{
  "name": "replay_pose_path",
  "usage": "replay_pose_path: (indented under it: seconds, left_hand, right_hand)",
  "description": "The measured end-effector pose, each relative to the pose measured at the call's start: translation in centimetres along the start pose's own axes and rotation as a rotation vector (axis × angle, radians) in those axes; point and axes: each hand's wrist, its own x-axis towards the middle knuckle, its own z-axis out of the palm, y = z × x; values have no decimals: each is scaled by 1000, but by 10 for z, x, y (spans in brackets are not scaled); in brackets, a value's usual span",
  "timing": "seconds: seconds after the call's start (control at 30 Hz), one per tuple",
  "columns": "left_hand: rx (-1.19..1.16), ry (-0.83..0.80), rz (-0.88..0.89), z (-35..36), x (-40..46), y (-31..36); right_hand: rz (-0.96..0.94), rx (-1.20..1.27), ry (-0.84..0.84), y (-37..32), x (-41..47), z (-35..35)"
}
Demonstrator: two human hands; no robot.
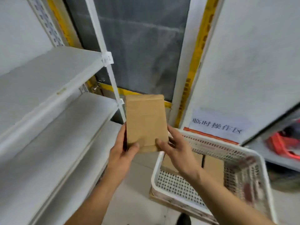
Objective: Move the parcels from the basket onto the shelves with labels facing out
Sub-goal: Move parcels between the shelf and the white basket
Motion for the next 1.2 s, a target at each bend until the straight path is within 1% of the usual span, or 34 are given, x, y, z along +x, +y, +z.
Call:
replay_pose_path:
  seconds: [0.1, 0.23, 0.3, 0.37, 0.43, 0.6, 0.73, 0.8, 0.9, 1.03, 1.13, 1.2]
  left_hand:
    - [35, -153, -105, 69, 14, -13]
    - [25, -273, -243, 154, 29, -37]
    - [16, -328, -277, 177, 31, -47]
    - [38, -451, -364, 233, 43, -79]
    - [22, -473, -407, 240, 38, -81]
    - [61, -659, -555, 316, 48, -134]
    - [116, -815, -583, 388, 46, -180]
    - [131, -871, -594, 419, 42, -200]
    - [169, -904, -618, 459, 38, -236]
    - [217, -924, -641, 502, 35, -281]
    - [210, -909, -665, 525, 31, -299]
    - [233, -889, -657, 533, 26, -304]
  right_hand:
    - [110, 71, 84, 37, -14, -65]
    - [259, 138, 201, 92, -31, -139]
    - [302, 164, 228, 110, -37, -156]
    - [414, 189, 317, 153, -45, -198]
    - [434, 176, 342, 158, -57, -201]
    - [556, 174, 505, 216, -79, -246]
    - [623, 172, 660, 268, -103, -283]
    - [659, 160, 695, 291, -111, -301]
    - [700, 117, 719, 327, -117, -325]
    - [748, 127, 770, 367, -118, -349]
    - [790, 136, 793, 396, -115, -361]
    - [811, 191, 817, 420, -114, -368]
